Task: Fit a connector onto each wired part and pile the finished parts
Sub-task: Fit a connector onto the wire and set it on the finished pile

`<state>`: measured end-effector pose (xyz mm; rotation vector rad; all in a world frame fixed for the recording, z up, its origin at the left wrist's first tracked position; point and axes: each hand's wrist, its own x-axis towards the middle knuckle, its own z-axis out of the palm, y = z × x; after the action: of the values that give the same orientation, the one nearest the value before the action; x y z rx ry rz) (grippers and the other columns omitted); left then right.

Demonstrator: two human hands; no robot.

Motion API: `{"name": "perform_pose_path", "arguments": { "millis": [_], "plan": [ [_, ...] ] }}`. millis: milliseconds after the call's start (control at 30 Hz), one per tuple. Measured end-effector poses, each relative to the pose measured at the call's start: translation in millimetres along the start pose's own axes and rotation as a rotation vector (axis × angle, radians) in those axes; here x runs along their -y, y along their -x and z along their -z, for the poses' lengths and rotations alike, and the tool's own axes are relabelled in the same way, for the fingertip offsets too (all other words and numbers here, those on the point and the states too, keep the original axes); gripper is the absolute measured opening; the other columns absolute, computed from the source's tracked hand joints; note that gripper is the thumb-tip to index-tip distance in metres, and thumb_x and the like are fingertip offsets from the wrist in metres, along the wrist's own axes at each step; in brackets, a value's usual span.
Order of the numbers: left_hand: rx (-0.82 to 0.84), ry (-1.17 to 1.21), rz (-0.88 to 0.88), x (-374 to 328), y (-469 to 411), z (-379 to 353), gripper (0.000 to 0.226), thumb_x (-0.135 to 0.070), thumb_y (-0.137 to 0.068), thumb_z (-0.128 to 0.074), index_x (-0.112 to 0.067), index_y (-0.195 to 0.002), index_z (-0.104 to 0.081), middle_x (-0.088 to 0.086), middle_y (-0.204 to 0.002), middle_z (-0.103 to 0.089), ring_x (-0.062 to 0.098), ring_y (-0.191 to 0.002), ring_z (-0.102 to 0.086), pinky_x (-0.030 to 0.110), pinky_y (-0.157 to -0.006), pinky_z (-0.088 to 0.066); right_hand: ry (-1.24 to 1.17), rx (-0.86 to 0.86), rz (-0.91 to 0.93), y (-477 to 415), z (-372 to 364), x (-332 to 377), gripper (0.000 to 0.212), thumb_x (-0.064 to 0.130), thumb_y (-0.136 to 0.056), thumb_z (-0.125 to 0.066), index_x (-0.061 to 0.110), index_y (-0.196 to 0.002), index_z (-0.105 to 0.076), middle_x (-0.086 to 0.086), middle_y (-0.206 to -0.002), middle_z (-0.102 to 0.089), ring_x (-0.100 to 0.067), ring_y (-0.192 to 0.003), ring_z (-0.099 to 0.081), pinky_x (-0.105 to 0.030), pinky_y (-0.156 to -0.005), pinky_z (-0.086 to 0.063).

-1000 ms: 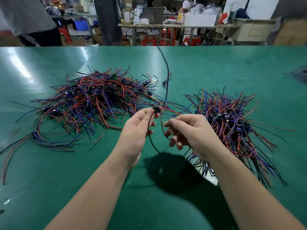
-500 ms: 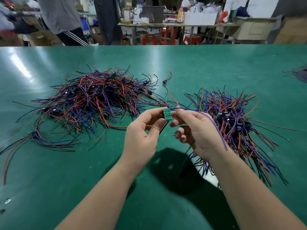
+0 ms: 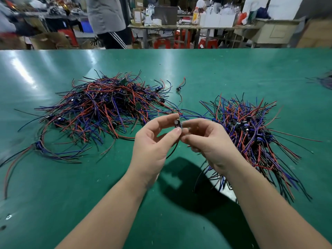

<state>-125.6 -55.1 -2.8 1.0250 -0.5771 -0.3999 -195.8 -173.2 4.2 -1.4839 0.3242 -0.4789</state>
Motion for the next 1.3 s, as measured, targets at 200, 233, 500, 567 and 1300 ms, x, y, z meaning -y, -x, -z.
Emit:
{"name": "perform_pose_path", "arguments": {
  "millis": [200, 233, 500, 567, 1300],
  "plan": [
    [0.002, -0.436, -0.185, -2, 2, 7, 0.048, -0.011, -0.075, -0.068, -0.037, -0.115, -0.063, -0.011, -0.091, -0.073, 0.008, -0.059, -0.055, 0.020, -0.064, -0.050, -0.239, 0.103, -0.015, 0, -5, -2, 0.017, 0.014, -0.071, -0.063, 0.010, -0.083, -0.075, -0.002, -0.071, -0.064, -0.013, -0.059, -0.049, -0.021, -0.051, -0.038],
    [0.000, -0.498, -0.213, -1, 2, 8, 0.058, -0.011, -0.074, -0.068, -0.041, -0.122, -0.055, -0.013, -0.092, -0.072, 0.007, -0.058, -0.052, 0.018, -0.064, -0.048, -0.184, 0.075, -0.002, -1, -5, -3, 0.010, 0.017, -0.073, -0.069, 0.013, -0.079, -0.076, 0.000, -0.072, -0.065, -0.012, -0.058, -0.049, -0.021, -0.052, -0.038],
    [0.107, -1.040, -0.483, -1, 4, 13, 0.090, -0.003, -0.074, -0.072, -0.032, -0.146, -0.027, -0.010, -0.096, -0.072, 0.011, -0.077, -0.063, 0.031, -0.080, -0.049, -0.042, -0.113, -0.069, -5, -2, -12, 0.012, 0.015, -0.081, -0.072, 0.007, -0.072, -0.072, -0.015, -0.076, -0.062, -0.011, -0.056, -0.047, -0.020, -0.051, -0.037],
    [0.102, -1.072, -0.537, 1, 5, 11, 0.088, -0.002, -0.074, -0.073, -0.028, -0.146, -0.030, -0.009, -0.096, -0.072, 0.011, -0.079, -0.064, 0.029, -0.081, -0.048, -0.083, -0.142, -0.066, -6, -1, -11, 0.012, 0.011, -0.084, -0.068, 0.004, -0.074, -0.069, -0.017, -0.075, -0.058, -0.011, -0.054, -0.047, -0.018, -0.048, -0.036],
    [0.312, -0.480, 0.491, -6, 6, 2, 0.011, -0.018, -0.076, -0.078, -0.013, -0.078, -0.068, 0.004, -0.068, -0.071, 0.009, -0.057, -0.065, 0.015, -0.049, -0.046, -0.127, -0.287, -0.094, -10, 29, 14, 0.012, 0.002, -0.087, -0.062, 0.003, -0.077, -0.068, 0.003, -0.056, -0.063, -0.003, -0.048, -0.051, -0.013, -0.044, -0.038]
  ]
}}
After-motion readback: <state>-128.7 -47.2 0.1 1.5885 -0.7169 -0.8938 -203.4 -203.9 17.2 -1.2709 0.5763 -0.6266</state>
